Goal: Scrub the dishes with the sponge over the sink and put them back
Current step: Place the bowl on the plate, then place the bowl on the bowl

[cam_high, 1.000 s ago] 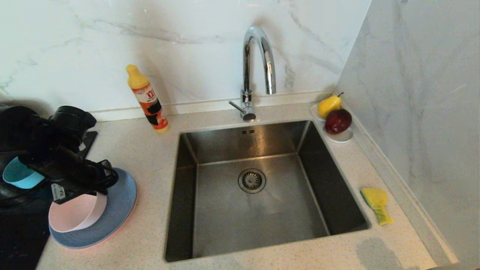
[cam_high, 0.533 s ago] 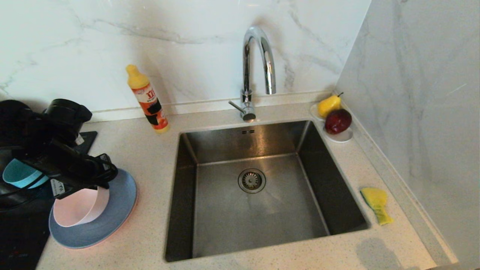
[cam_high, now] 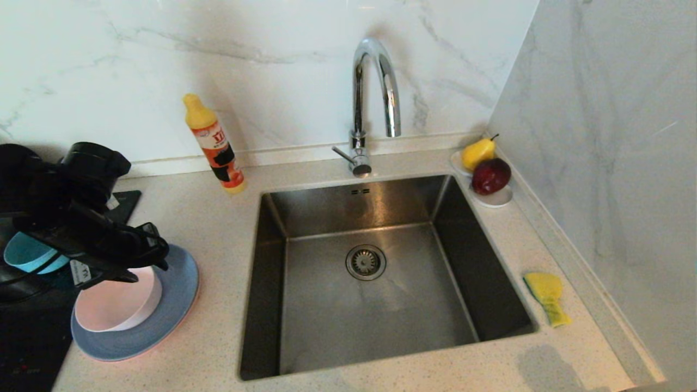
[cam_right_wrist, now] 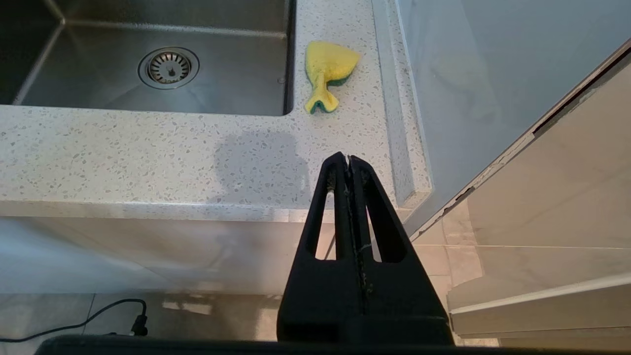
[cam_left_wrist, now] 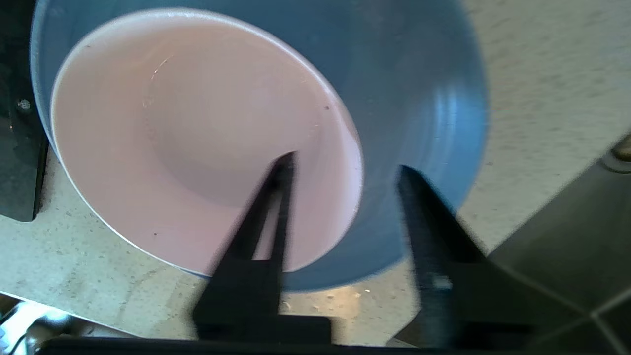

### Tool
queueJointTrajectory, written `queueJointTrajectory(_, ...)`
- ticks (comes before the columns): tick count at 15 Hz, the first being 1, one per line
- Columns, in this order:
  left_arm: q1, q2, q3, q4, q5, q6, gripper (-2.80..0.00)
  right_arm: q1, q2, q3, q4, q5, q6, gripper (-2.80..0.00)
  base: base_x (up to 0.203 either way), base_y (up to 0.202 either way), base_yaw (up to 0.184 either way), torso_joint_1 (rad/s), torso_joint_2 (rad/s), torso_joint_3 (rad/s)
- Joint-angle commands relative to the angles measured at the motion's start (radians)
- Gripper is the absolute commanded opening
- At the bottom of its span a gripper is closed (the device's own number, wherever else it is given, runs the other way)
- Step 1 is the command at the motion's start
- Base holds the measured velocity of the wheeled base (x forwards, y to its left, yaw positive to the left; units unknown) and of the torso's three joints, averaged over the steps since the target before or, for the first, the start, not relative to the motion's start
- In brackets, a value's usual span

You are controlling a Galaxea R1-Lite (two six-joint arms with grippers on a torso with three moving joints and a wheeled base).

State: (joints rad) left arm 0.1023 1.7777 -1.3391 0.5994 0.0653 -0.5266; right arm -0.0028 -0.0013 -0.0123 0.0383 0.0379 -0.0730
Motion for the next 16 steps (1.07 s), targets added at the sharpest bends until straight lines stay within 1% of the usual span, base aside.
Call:
queueJointTrajectory(1, 0.001, -0.039, -0.019, 0.002, -0.005, -0.006, 0.0, 0.0, 0.001, 0.0, 0.0, 0.0, -0.001, -2.8, 0.0, 0.0, 0.0, 0.0, 0.0, 0.0)
queueJointTrajectory(3, 0.005, -0.087, -0.079, 0.019, -0.006, -0.021, 0.0, 0.0, 0.001, 0.0, 0.0, 0.0, -0.001, -2.8, 0.0, 0.0, 0.0, 0.0, 0.0, 0.0)
queueJointTrajectory(4, 0.019, -0.103, -0.119, 0.048, -0.006, -0.022, 0.0, 0.0, 0.001, 0.0, 0.0, 0.0, -0.001, -2.8, 0.0, 0.0, 0.0, 0.0, 0.0, 0.0)
queueJointTrajectory(5, 0.042, -0.116, -0.159, 0.087, -0.006, -0.022, -2.8, 0.001, 0.001, 0.0, 0.0, 0.0, -0.001, -2.8, 0.0, 0.0, 0.0, 0.0, 0.0, 0.0)
queueJointTrajectory(7, 0.103, -0.123, -0.23, 0.127, -0.008, -0.015, -2.8, 0.0, 0.001, 0.0, 0.0, 0.0, -0.001, -2.8, 0.0, 0.0, 0.0, 0.0, 0.0, 0.0)
queueJointTrajectory(8, 0.144, -0.119, -0.263, 0.131, -0.01, 0.006, -2.8, 0.0, 0.001, 0.0, 0.0, 0.0, -0.001, -2.8, 0.0, 0.0, 0.0, 0.0, 0.0, 0.0)
queueJointTrajectory(10, 0.221, -0.1, -0.308, 0.124, -0.015, 0.073, -2.8, 0.0, 0.001, 0.0, 0.0, 0.0, -0.001, -2.8, 0.0, 0.0, 0.0, 0.0, 0.0, 0.0)
queueJointTrajectory(13, 0.324, -0.023, -0.375, 0.106, -0.069, 0.187, -2.8, 0.0, 0.001, 0.0, 0.0, 0.0, -0.001, -2.8, 0.0, 0.0, 0.0, 0.0, 0.0, 0.0)
queueJointTrajectory(14, 0.351, 0.012, -0.392, 0.087, -0.076, 0.227, -2.8, 0.0, 0.001, 0.0, 0.0, 0.0, -0.001, -2.8, 0.0, 0.0, 0.0, 0.0, 0.0, 0.0)
queueJointTrajectory(15, 0.376, 0.041, -0.398, 0.059, -0.083, 0.282, -2.8, 0.0, 0.001, 0.0, 0.0, 0.0, -0.001, -2.8, 0.0, 0.0, 0.0, 0.0, 0.0, 0.0)
queueJointTrajectory(16, 0.393, 0.071, -0.402, 0.025, -0.097, 0.312, -2.8, 0.0, 0.001, 0.0, 0.0, 0.0, -0.001, -2.8, 0.0, 0.0, 0.0, 0.0, 0.0, 0.0)
